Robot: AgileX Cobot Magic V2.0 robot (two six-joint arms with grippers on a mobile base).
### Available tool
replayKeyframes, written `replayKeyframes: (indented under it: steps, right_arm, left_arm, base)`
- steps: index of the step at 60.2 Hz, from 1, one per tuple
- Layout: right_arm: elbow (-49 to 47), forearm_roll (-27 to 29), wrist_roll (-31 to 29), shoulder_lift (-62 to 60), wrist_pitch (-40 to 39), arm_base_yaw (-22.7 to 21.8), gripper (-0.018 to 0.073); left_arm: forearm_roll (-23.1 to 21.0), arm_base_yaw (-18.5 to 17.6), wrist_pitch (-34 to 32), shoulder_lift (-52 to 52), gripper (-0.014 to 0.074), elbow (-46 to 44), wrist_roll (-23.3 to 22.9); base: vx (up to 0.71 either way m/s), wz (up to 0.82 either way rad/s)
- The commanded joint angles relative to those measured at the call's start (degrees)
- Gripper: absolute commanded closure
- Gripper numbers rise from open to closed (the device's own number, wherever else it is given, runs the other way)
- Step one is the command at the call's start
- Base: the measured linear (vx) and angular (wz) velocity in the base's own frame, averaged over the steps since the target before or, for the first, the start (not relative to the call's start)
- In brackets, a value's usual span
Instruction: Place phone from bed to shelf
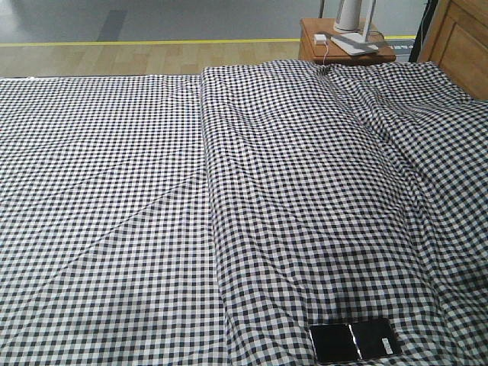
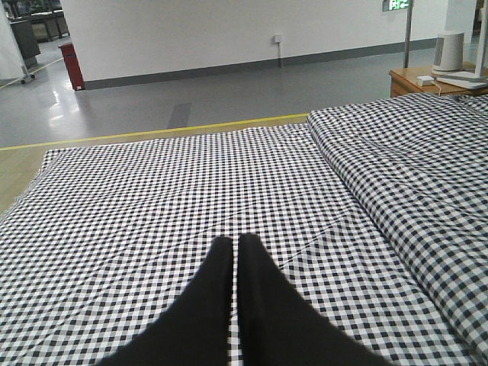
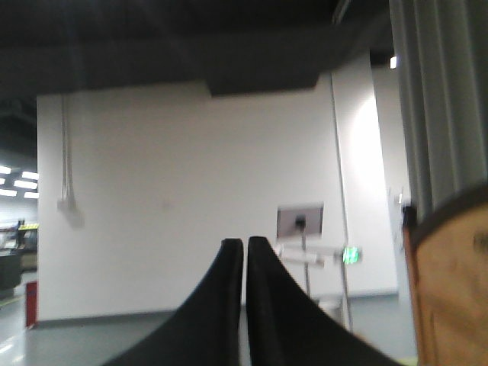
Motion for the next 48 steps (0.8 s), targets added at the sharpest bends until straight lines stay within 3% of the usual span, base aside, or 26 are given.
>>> replayKeyframes:
  steps: [1, 9, 23, 38, 48]
  right_arm:
    - [-7.9, -0.7, -5.0, 2.0, -0.4, -0.2, 0.0566]
    - [-17.5, -0.7, -8.8, 7.7, 3.7, -0.2, 0.0566]
    - [-30.7, -0.7, -8.9, 20.3, 15.5, -0.2, 0.0564]
    - [-34.0, -0.4, -8.8, 32.3, 28.4, -0.2, 0.0526]
    - [-34.0, 0.2, -8.8, 38.4, 35.2, -0.2, 0.0414]
  left_arm:
    - [-0.5, 0.1, -4.1, -0.6, 0.0595, -1.3, -0.3]
    - [-0.5, 0.1, -4.1, -0.6, 0.0595, -1.3, -0.3]
    - [-0.5, 0.1, -4.1, -0.6, 0.0595, -1.3, -0.3]
    - [-0.5, 0.1, -4.1, -0.6, 0.0595, -1.3, -0.3]
    - [-0.5, 0.1, -4.1, -0.6, 0.0595, -1.3, -0.3]
  base:
    - [0.0, 0.0]
    - [0.0, 0.0]
    - [0.0, 0.0]
    - [0.0, 0.0]
    - [0.0, 0.0]
